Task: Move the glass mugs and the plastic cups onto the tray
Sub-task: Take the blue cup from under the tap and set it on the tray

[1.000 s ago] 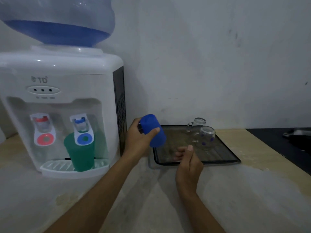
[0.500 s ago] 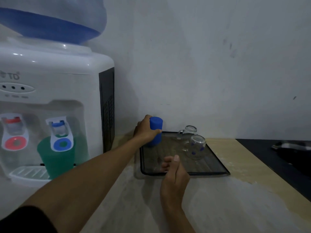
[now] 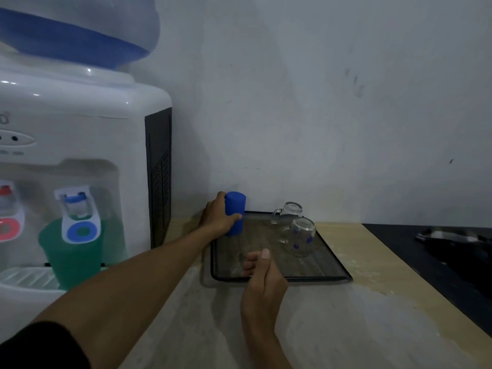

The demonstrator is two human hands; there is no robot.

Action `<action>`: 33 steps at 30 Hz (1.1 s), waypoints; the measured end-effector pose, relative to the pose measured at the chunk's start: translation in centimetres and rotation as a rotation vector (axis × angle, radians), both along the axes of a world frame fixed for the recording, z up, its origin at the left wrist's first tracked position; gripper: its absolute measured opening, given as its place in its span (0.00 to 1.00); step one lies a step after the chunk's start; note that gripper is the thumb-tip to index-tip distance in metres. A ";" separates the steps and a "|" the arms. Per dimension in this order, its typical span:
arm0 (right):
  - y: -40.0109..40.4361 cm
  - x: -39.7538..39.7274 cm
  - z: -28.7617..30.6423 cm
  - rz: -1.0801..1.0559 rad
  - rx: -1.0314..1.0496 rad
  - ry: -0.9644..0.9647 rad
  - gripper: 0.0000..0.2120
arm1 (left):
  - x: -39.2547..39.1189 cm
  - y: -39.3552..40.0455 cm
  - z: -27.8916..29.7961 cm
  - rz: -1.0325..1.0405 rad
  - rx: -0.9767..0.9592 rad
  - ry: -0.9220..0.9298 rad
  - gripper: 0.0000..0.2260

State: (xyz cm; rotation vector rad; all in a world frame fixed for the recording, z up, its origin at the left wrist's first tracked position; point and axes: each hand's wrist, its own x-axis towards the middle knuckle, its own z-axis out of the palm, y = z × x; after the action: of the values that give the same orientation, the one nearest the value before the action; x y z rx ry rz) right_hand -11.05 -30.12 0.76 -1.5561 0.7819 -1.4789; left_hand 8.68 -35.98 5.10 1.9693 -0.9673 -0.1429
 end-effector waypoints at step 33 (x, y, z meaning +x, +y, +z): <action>-0.2 0.0 0.0 0.005 -0.014 0.083 0.17 | 0.2 0.6 -2.7 -0.017 -0.025 -0.014 0.37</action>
State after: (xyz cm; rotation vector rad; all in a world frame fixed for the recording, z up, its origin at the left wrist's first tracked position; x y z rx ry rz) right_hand -11.03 -30.29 0.75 -1.6371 0.8166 -1.4266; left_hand 8.87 -35.42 2.43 1.9417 -0.9906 -0.1267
